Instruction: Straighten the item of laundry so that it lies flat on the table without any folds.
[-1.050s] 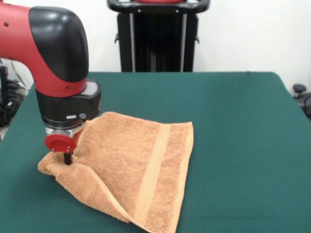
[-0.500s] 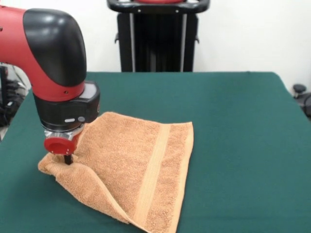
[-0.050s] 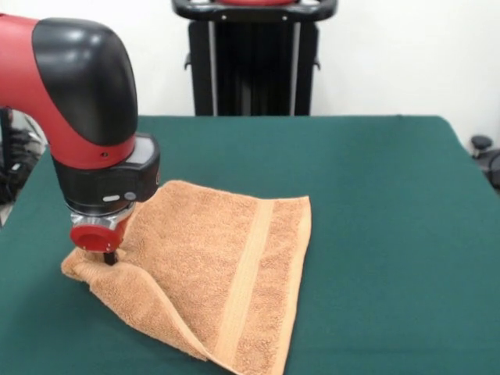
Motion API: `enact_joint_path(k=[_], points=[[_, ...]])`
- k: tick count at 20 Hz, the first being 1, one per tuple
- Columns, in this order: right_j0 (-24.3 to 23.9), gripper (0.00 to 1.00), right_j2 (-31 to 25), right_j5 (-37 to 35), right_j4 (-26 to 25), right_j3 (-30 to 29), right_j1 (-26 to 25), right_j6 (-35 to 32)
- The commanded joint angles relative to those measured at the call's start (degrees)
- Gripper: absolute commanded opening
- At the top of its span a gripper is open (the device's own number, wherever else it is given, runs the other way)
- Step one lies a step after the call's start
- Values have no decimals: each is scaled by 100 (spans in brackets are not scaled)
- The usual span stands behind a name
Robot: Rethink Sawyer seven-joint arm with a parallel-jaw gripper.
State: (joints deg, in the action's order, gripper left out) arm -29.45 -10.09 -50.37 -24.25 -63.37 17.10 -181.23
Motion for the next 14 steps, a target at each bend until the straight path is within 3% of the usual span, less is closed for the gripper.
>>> enact_joint_path(k=[1, 4, 10, 14], points=[[366, 0, -667, -745, 357, 29, -307, 1153], [419, 0, -681, -1010, 521, 75, -283, 1007], [599, 0, -528, -802, 588, -104, -148, 653], [635, 0, -528, -503, 440, -128, -89, 907]])
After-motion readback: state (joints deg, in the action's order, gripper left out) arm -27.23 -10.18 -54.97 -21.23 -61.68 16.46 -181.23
